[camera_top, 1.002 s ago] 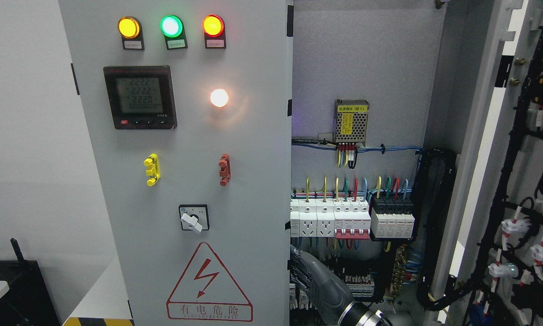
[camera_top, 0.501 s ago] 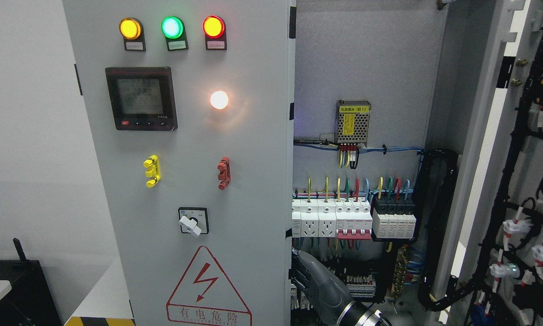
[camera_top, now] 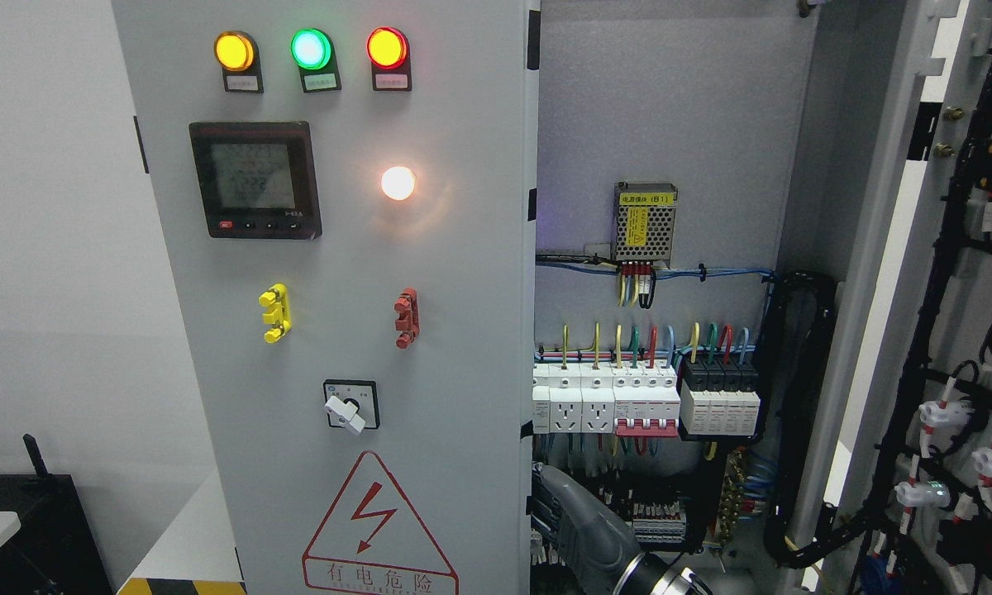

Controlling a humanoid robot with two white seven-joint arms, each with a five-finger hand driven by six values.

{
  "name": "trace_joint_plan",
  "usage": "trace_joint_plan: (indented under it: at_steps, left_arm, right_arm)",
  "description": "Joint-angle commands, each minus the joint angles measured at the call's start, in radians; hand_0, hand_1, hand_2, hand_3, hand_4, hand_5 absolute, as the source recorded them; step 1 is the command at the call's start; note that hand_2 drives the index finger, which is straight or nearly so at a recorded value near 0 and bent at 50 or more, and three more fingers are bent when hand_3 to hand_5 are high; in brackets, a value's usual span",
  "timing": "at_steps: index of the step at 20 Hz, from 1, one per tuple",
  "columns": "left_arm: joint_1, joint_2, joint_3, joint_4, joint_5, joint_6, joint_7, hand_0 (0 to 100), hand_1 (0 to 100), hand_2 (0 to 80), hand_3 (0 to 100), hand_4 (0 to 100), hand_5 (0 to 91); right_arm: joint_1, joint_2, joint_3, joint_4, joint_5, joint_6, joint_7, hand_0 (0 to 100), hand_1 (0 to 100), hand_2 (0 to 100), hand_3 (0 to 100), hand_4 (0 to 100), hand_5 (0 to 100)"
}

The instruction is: Open door with both hands

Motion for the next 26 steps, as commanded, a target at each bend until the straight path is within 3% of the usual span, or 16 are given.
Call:
trace_joint_plan:
  at_steps: [1,3,9,19,26]
  left_arm:
    - [0.002,0.000,0.001,-0.009,0.000,0.000,0.000,0,0,0.0,0,0,0.0]
    - [0.002,0.000,0.001,-0.009,0.000,0.000,0.000,0,0,0.0,0,0,0.0]
    - [0.002,-0.001,0.001,-0.009,0.000,0.000,0.000,0,0,0.0,0,0,0.0]
    - [0.002,-0.001,-0.001,-0.009,0.000,0.000,0.000,0,0,0.0,0,0,0.0]
    - [0.002,0.000,0.001,-0.009,0.000,0.000,0.000,0,0,0.0,0,0,0.0]
  right_arm:
    - [0.000,0.024,0.002,-0.004,-0.001,0.000,0.017,38,0,0,0,0,0]
    - [0.000,0.024,0.002,-0.004,-0.001,-0.002,0.036,38,0,0,0,0,0]
    - [-0.002,0.024,0.005,-0.010,-0.001,-0.003,0.040,38,0,0,0,0,0]
    - [0.001,0.026,0.004,-0.016,-0.021,0.000,0.106,38,0,0,0,0,0]
    - [0.008,0.024,0.007,-0.024,-0.073,0.000,0.123,38,0,0,0,0,0]
